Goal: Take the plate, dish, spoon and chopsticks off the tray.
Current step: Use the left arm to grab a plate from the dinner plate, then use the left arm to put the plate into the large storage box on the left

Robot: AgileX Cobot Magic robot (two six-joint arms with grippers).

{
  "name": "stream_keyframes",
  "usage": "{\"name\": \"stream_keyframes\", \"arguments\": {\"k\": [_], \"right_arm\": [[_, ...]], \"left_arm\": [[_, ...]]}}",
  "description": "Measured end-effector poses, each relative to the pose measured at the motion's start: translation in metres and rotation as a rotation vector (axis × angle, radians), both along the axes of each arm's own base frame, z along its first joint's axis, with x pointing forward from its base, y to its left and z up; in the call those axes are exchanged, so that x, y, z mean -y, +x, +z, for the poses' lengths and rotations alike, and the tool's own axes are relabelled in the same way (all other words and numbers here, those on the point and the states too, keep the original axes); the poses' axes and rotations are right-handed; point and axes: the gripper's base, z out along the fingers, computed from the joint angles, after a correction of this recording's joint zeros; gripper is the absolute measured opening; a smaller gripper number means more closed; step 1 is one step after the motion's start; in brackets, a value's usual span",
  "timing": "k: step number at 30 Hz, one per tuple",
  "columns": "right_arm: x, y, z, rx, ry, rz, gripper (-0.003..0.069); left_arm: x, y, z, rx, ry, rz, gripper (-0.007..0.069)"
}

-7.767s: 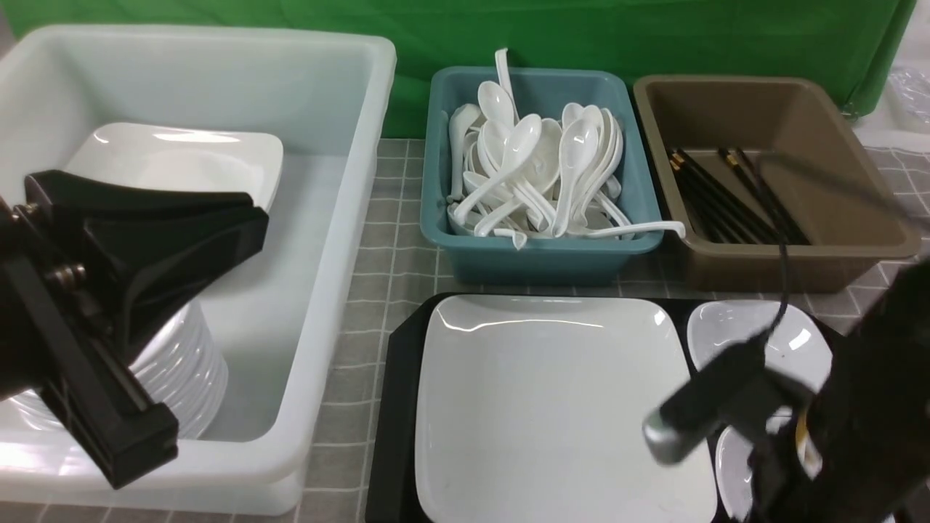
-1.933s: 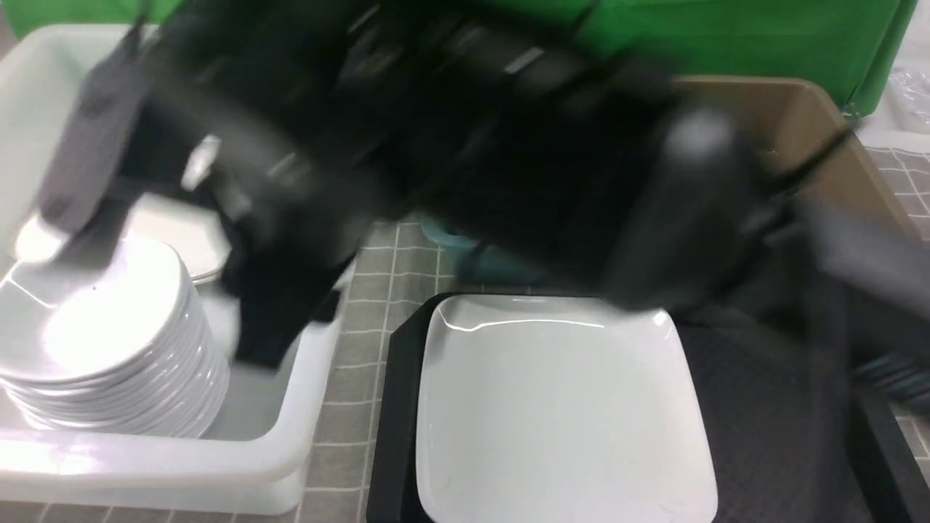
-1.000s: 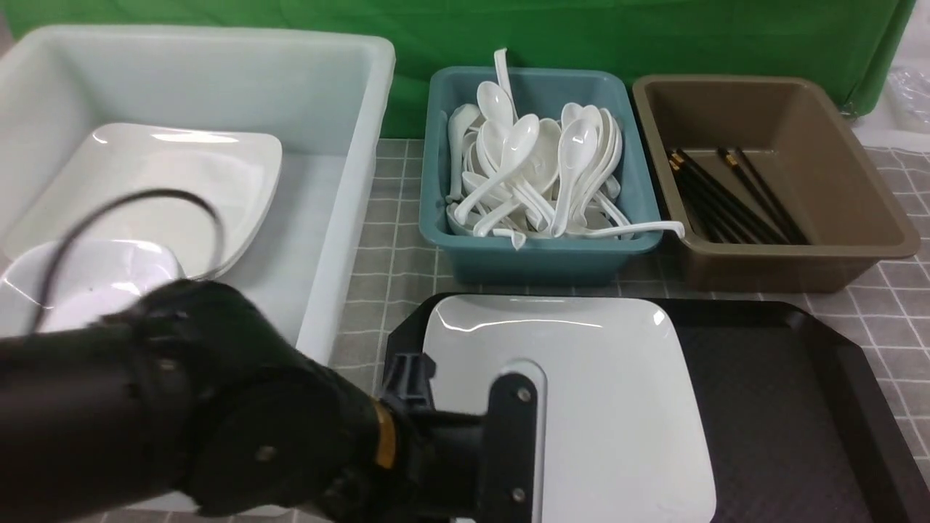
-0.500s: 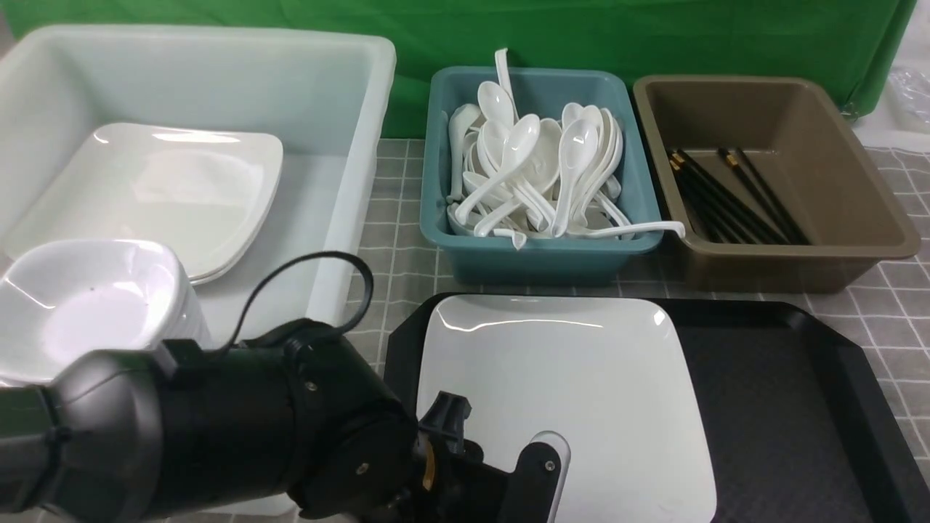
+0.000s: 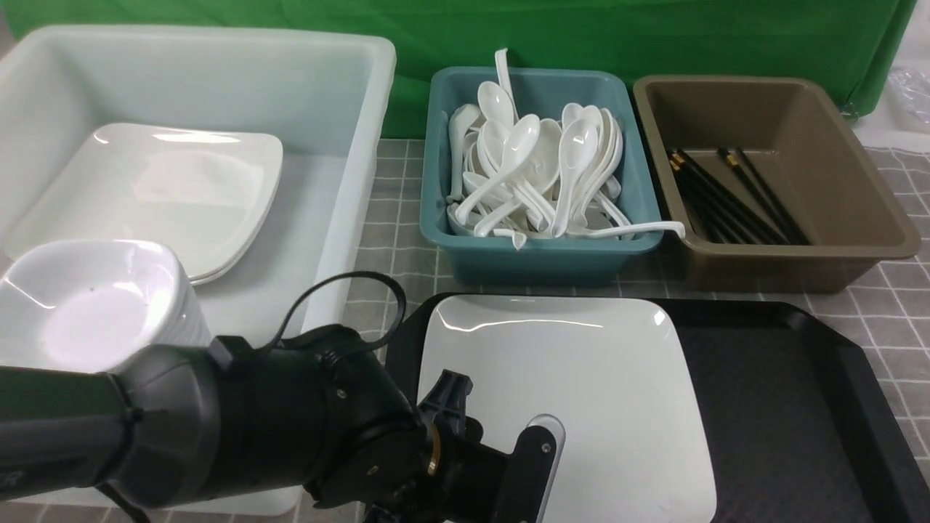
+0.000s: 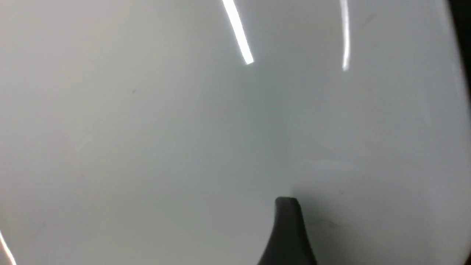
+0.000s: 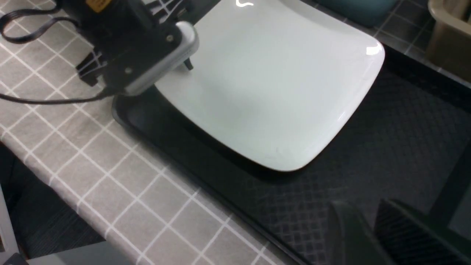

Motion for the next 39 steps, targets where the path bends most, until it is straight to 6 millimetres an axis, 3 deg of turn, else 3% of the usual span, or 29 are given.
{"name": "stream_keyframes", "arguments": {"k": [12, 15, 17, 22, 25, 29, 33, 39], "right_arm": [[0.0, 0.0, 0.0, -0.002, 0.001, 0.001, 0.0165], [0.0, 0.0, 0.0, -0.004, 0.002, 0.002, 0.0165], [0.0, 0.0, 0.0, -0.004, 0.003, 0.002, 0.0165], [0.0, 0.0, 0.0, -0.004, 0.003, 0.002, 0.0165], [0.0, -0.001, 0.0, -0.007, 0.005, 0.004, 0.0165], [-0.001, -0.001, 0.0, -0.018, 0.012, 0.01, 0.0166], [-0.002, -0.002, -0.001, -0.022, 0.016, 0.013, 0.0172], [-0.002, -0.002, 0.0, -0.015, 0.026, 0.016, 0.0177]], "left_arm": [[0.005, 0.006, -0.006, 0.036, 0.004, -0.033, 0.0417], [0.005, 0.006, -0.006, 0.026, -0.001, -0.001, 0.0365], [0.004, 0.005, -0.007, 0.009, -0.002, 0.028, 0.0281], [0.009, 0.002, -0.007, -0.003, -0.032, 0.04, 0.0251], [0.015, -0.009, -0.002, -0.028, -0.032, 0.041, 0.0237], [0.023, -0.041, 0.021, -0.049, -0.064, 0.026, 0.0167], [0.026, -0.071, 0.058, -0.021, -0.154, -0.021, 0.0071], [0.008, -0.092, 0.102, 0.026, -0.262, -0.017, 0.0028]]}}
